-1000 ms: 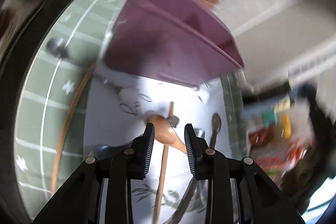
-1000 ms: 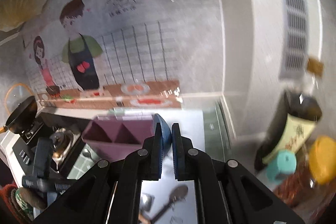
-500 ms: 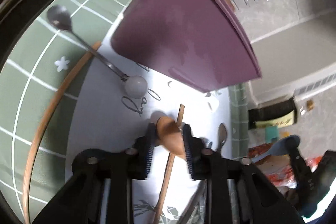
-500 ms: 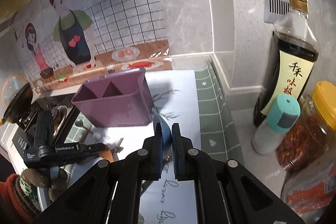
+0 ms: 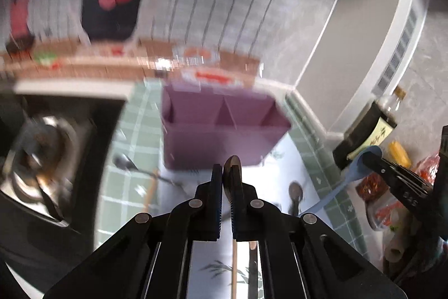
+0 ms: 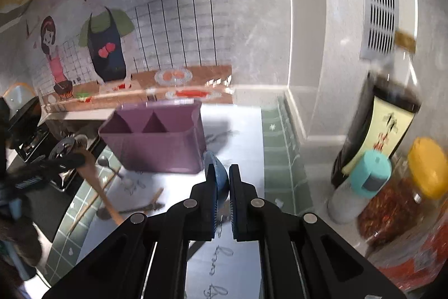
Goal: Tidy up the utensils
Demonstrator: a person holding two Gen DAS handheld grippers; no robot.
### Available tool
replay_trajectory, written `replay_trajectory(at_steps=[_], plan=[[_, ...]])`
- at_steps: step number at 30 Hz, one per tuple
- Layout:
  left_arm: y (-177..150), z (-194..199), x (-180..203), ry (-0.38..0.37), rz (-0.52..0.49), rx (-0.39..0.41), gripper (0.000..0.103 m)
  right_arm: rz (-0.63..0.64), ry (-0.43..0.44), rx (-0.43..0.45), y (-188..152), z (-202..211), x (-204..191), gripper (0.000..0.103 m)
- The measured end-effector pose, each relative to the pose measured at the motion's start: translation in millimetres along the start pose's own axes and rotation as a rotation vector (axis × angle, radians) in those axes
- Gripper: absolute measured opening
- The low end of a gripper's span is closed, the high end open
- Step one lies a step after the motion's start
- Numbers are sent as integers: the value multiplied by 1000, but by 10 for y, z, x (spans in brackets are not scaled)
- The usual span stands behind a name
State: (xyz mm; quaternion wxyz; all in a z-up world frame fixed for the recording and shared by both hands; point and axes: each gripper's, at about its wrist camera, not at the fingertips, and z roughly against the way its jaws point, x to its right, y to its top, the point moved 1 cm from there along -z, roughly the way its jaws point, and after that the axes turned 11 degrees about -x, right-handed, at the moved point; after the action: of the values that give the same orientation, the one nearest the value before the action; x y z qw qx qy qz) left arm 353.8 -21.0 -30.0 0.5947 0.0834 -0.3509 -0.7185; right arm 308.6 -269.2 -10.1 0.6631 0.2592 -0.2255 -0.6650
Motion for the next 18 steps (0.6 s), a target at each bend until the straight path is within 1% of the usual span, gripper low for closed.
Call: replay_trajectory(at_steps=[1, 4, 6, 7, 9, 11, 12, 13, 14, 15, 17, 18], plan=[[72, 152, 5, 4, -17, 31, 5, 4, -2, 21, 59, 58, -4, 7], [417, 650, 148, 13, -91, 152, 5, 52, 0, 159, 481, 456, -86, 7], [721, 1015, 248, 23, -148, 239, 5, 79, -11, 254, 802, 741, -142, 7], [827, 1109, 266, 28, -161, 262, 5, 90, 0, 286, 961, 851, -174, 7], [1111, 1309, 327, 52, -195, 329, 5, 113, 11, 322, 1250, 971, -247, 7], [1274, 1350, 351, 89, -224, 368, 5, 149, -6, 330, 1472, 944, -343, 7], [1367, 1310, 353, 117, -243, 376, 5, 164, -12, 319, 1551, 877, -385, 7], [1417, 1264, 337, 123, -248, 369, 5, 171, -13, 309, 1595, 812, -409, 7], [1462, 1190, 303, 126, -245, 359, 5, 183, -7, 279, 1652, 659, -448, 7], [1521, 1050, 257, 126, -243, 328, 5, 189, -1, 251, 1677, 526, -472, 7], [1549, 856, 198, 121, -232, 292, 5, 194, -4, 204, 1657, 286, -507, 7], [1569, 697, 142, 125, -224, 263, 5, 194, -3, 175, 1628, 125, -528, 7]])
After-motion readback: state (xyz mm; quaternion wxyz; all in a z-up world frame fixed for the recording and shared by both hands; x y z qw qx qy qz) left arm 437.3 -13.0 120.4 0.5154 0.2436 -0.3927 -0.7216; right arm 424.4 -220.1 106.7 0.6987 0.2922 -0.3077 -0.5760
